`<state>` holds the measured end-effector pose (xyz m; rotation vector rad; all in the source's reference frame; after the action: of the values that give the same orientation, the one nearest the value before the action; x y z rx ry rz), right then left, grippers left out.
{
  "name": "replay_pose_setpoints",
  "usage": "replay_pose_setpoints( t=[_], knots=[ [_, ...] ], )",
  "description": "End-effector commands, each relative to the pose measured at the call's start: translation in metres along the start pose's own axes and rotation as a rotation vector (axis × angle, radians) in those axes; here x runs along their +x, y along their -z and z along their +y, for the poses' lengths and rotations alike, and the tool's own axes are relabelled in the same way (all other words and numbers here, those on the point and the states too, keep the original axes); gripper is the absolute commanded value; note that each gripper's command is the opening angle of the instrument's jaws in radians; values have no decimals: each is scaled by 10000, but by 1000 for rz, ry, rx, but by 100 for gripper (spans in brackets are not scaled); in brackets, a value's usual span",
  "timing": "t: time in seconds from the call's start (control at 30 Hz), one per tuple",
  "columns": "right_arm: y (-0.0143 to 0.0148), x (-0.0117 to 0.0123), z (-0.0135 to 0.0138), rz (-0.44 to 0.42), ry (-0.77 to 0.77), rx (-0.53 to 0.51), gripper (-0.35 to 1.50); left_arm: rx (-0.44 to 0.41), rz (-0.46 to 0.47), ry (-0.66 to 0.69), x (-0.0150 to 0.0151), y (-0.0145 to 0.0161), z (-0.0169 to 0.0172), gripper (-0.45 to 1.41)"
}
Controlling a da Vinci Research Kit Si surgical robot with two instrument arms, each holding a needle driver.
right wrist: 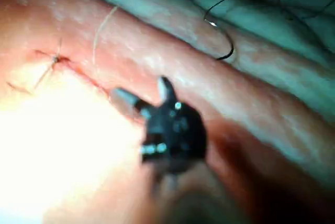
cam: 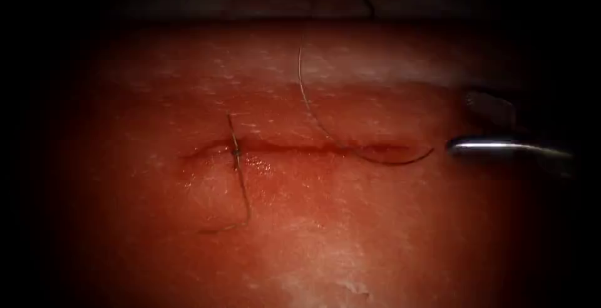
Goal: Wound Closure
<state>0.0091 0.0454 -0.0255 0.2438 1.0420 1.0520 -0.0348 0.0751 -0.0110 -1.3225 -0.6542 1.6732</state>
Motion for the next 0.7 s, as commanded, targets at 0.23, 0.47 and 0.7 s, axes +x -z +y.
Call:
replay_pose_setpoints(
  t=[0.23,0.47,0.7],
  knots=[
    [-6,-1,3,10,-6,-26,135,-41,4,13,2,-3,-16,43],
    [-13,-1,-3,9,-3,-34,135,-119,-17,64,31,43,16,70],
    [-13,-1,-4,9,-3,-34,137,-169,-56,-47,62,105,39,76]
  ],
)
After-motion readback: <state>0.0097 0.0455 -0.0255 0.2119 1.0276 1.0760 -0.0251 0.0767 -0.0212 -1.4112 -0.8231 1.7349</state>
